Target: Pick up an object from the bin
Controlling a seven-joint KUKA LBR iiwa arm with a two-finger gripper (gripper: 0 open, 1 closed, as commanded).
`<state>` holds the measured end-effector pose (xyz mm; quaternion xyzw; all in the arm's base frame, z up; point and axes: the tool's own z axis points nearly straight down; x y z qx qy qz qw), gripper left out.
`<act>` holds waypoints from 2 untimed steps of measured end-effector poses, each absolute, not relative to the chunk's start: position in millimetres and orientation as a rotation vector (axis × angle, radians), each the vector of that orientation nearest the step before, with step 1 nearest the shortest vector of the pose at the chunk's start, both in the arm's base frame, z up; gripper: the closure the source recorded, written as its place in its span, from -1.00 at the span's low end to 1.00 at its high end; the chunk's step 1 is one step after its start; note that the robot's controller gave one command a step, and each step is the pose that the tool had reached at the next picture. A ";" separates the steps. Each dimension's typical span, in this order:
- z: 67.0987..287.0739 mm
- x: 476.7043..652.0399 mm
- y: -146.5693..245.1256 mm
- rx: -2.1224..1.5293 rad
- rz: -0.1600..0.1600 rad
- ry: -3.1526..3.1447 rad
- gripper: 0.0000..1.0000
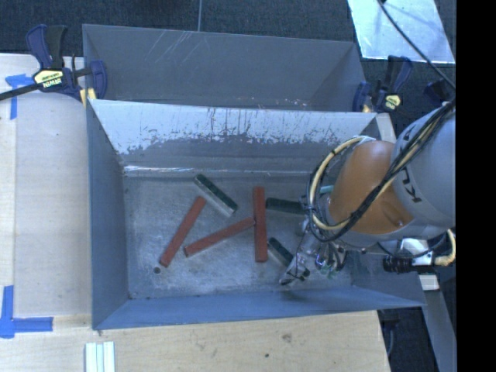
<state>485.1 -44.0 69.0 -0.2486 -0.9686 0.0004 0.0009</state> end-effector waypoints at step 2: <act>180.3 488.4 -44.7 -0.779 -0.002 -3.053 1.00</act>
Offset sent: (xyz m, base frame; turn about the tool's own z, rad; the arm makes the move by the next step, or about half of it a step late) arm 0.0000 0.0000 0.0000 0.0000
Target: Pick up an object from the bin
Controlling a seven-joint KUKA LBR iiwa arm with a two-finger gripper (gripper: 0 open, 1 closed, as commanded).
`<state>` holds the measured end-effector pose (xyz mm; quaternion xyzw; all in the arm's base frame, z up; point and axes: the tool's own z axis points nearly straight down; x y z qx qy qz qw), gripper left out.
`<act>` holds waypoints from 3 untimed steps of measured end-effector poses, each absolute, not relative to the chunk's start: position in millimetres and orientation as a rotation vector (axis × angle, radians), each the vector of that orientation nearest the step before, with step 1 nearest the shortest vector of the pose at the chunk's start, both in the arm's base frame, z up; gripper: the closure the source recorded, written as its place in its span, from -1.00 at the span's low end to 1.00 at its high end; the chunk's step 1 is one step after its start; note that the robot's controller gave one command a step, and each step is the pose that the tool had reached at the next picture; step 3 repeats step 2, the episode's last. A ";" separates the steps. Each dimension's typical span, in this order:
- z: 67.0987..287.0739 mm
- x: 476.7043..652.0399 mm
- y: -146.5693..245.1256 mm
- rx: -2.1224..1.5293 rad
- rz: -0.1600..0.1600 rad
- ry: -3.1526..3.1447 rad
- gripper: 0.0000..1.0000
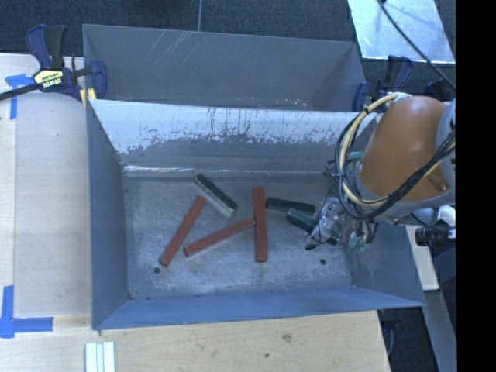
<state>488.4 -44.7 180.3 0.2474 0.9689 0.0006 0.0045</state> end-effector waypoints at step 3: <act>199.5 490.5 -45.8 0.766 0.001 3.041 1.00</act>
Offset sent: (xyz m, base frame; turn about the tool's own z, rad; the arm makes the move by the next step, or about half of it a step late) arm 0.0001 -0.0001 0.0037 0.0000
